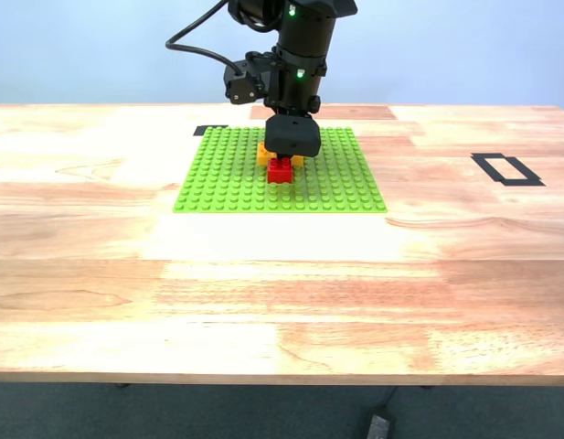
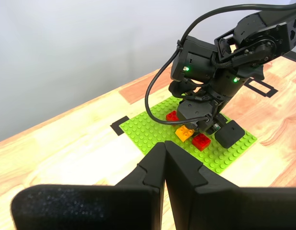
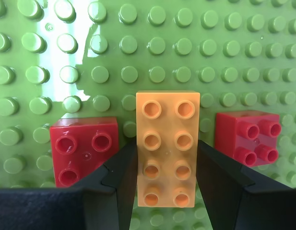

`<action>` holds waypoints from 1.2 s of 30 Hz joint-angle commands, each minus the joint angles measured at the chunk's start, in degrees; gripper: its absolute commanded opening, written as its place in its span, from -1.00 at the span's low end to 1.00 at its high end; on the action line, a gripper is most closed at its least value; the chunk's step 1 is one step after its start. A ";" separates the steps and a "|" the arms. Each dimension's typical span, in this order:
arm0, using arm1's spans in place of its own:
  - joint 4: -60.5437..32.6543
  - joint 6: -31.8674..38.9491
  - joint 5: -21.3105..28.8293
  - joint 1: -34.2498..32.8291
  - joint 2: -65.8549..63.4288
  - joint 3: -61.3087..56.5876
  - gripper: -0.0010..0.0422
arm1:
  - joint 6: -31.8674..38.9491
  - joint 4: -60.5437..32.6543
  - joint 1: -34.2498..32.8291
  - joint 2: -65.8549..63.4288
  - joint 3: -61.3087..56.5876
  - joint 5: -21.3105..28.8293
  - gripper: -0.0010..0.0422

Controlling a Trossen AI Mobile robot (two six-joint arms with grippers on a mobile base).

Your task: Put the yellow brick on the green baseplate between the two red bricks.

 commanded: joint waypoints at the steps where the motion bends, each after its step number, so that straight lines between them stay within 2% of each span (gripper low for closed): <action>1: -0.22 1.07 0.02 0.00 0.00 0.02 -0.96 | 0.31 -0.35 -0.04 0.20 -0.07 0.57 -0.43; 6: -0.22 1.03 0.02 0.00 0.02 0.02 -0.96 | 0.63 -0.37 -0.04 0.20 -0.09 0.59 -0.32; 18: -0.20 1.27 0.02 0.00 0.02 0.02 -0.96 | 0.92 0.35 -0.04 -0.20 -0.09 1.11 0.08; 31: -0.09 1.27 0.02 0.00 0.02 0.02 -0.96 | 1.22 1.57 -0.04 -7.41 -0.09 0.85 0.09; 36: -0.20 1.27 0.02 0.00 0.02 0.02 -0.96 | 1.97 1.49 -0.04 -8.26 -0.09 0.83 -0.01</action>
